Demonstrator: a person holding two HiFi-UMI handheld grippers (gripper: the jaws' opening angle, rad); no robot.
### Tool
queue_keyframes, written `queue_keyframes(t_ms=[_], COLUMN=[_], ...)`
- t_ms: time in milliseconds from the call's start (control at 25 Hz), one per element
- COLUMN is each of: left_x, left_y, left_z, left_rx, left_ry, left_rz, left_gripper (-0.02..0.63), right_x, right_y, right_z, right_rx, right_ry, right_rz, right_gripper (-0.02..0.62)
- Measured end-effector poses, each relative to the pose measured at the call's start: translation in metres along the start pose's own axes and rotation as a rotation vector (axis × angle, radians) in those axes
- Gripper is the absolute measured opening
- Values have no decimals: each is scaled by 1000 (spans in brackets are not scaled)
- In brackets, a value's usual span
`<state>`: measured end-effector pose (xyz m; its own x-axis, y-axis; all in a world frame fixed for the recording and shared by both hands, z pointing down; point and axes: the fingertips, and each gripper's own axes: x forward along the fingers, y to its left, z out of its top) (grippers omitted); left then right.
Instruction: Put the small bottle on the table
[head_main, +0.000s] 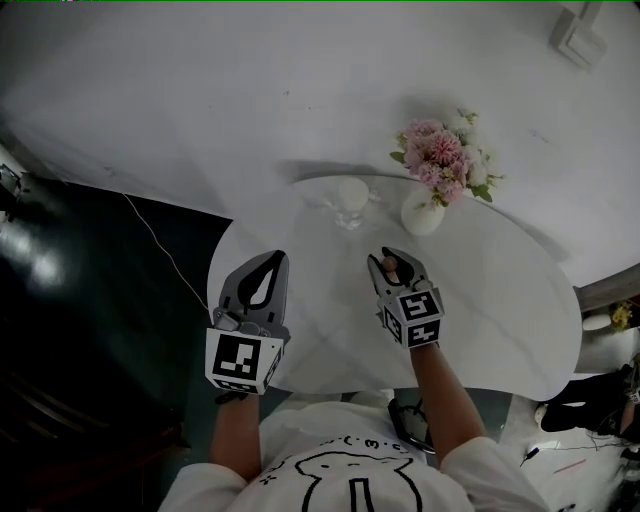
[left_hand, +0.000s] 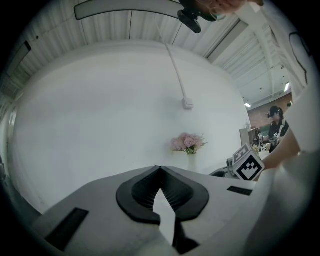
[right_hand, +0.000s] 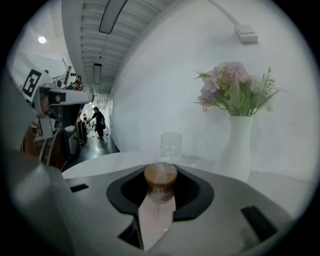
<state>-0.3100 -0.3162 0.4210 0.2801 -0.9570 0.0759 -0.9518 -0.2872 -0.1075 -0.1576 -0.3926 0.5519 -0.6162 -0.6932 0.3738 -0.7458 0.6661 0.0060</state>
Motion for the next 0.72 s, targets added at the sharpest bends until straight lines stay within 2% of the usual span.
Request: queue_keyframes(t_ms=[360,720], left_x=[-3,-3], left_y=[8,7], left_z=[-6,-13], left_rx=[0,-9], left_ry=[8,19], left_rz=[18,21], left_gripper=[5,5], right_x=[19,18], right_y=[-7,-12], right_z=[-25,-41], right_rx=[16,40], right_ry=[58,72], right_rz=[-8,-39], right_gripper=[112,112])
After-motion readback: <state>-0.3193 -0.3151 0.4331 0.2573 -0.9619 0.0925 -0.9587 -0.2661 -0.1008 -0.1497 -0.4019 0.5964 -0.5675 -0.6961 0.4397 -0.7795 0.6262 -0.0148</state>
